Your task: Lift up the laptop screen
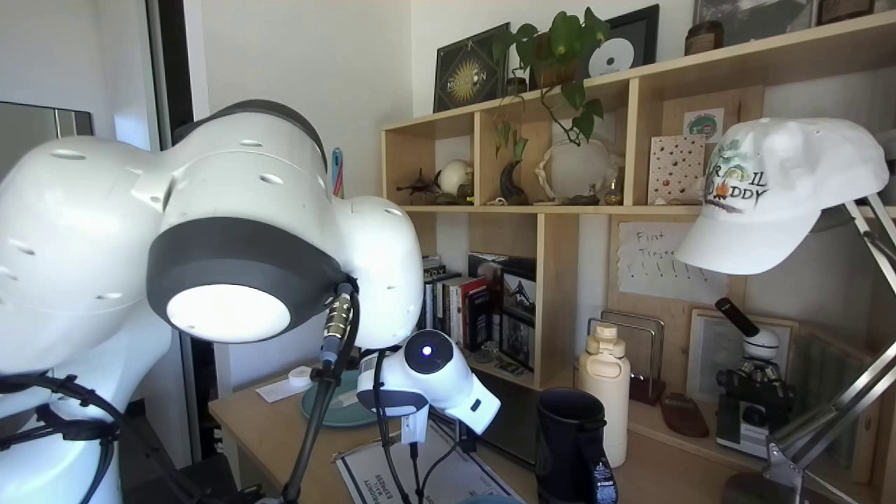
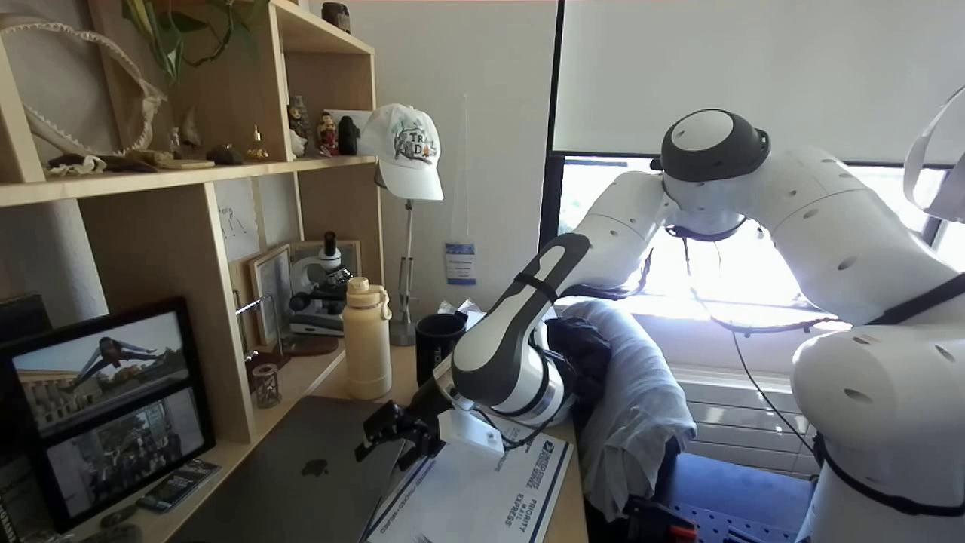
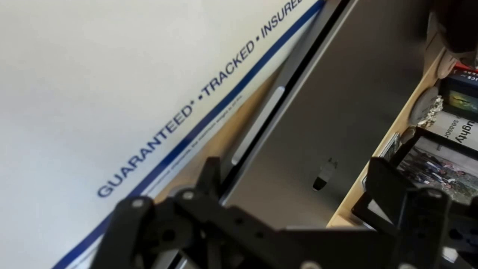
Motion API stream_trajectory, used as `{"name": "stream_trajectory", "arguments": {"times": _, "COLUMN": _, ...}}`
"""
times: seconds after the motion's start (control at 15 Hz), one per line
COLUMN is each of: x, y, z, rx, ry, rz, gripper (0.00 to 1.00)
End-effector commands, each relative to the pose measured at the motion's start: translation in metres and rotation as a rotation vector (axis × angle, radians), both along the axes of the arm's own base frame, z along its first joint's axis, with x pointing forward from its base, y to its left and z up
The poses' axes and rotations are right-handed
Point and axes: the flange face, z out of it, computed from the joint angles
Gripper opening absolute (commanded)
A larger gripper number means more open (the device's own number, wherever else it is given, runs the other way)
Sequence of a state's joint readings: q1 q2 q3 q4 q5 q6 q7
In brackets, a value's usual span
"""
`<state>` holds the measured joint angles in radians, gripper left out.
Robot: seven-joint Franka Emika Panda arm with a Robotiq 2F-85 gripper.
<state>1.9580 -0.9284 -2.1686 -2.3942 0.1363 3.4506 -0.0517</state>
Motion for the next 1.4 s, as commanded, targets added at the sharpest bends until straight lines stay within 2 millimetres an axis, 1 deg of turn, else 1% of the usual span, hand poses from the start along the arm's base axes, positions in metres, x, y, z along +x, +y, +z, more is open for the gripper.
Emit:
{"name": "stream_trajectory", "arguments": {"times": 0.0, "x": 0.012, "y": 0.001, "z": 0.009, "rx": -0.01, "ry": -0.028, "rz": 0.0, "gripper": 1.0}}
{"name": "stream_trajectory", "arguments": {"times": 0.4, "x": 0.016, "y": -0.001, "z": 0.015, "rx": -0.021, "ry": -0.054, "rz": 0.0, "gripper": 1.0}}
{"name": "stream_trajectory", "arguments": {"times": 0.53, "x": 0.022, "y": -0.005, "z": 0.019, "rx": -0.024, "ry": -0.074, "rz": -0.003, "gripper": 1.0}}
{"name": "stream_trajectory", "arguments": {"times": 0.87, "x": 0.024, "y": -0.009, "z": 0.021, "rx": -0.02, "ry": -0.086, "rz": -0.011, "gripper": 1.0}}
{"name": "stream_trajectory", "arguments": {"times": 1.33, "x": 0.026, "y": -0.013, "z": 0.035, "rx": -0.026, "ry": -0.115, "rz": -0.009, "gripper": 1.0}}
